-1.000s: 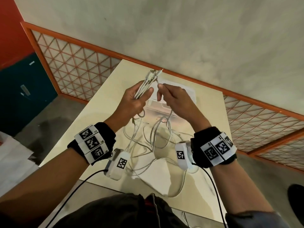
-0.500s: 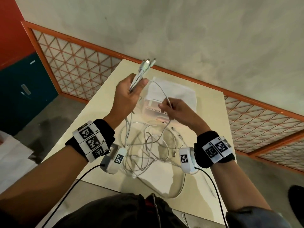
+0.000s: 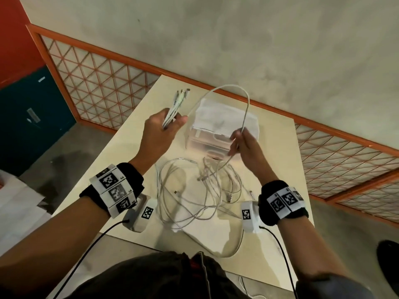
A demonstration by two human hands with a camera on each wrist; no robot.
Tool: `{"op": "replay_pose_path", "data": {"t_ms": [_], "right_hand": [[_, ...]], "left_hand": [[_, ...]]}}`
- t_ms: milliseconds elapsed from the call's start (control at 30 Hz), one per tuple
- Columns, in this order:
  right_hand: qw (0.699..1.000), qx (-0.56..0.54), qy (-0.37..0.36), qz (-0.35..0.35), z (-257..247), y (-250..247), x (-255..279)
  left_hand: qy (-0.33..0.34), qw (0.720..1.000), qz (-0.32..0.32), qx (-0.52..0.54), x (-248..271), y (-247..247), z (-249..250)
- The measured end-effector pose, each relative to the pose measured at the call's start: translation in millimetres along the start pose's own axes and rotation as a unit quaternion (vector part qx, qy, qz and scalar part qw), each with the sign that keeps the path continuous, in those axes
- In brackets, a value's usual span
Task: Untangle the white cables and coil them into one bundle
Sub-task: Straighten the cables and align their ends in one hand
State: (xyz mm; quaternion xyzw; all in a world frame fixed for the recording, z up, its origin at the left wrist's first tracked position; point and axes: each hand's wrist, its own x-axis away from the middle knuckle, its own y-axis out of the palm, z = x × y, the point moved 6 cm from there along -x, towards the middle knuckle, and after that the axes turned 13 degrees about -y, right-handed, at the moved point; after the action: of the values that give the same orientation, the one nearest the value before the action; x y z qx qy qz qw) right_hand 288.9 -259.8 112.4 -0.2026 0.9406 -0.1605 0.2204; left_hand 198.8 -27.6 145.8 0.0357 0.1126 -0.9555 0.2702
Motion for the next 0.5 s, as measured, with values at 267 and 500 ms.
{"op": "replay_pose_path", "data": {"t_ms": [267,500], "right_hand": [[0.986,-0.008,-0.064,0.154,-61.2,-64.3,-1.0],[0.988,0.100,0.018,0.115,-25.6,-90.0,37.5]], "left_hand": [[-0.032,0.994,-0.068,-0.075,4.7,14.8,-10.2],[-0.021,0.985,-0.118,-0.124,0.6,20.5,-19.7]]}}
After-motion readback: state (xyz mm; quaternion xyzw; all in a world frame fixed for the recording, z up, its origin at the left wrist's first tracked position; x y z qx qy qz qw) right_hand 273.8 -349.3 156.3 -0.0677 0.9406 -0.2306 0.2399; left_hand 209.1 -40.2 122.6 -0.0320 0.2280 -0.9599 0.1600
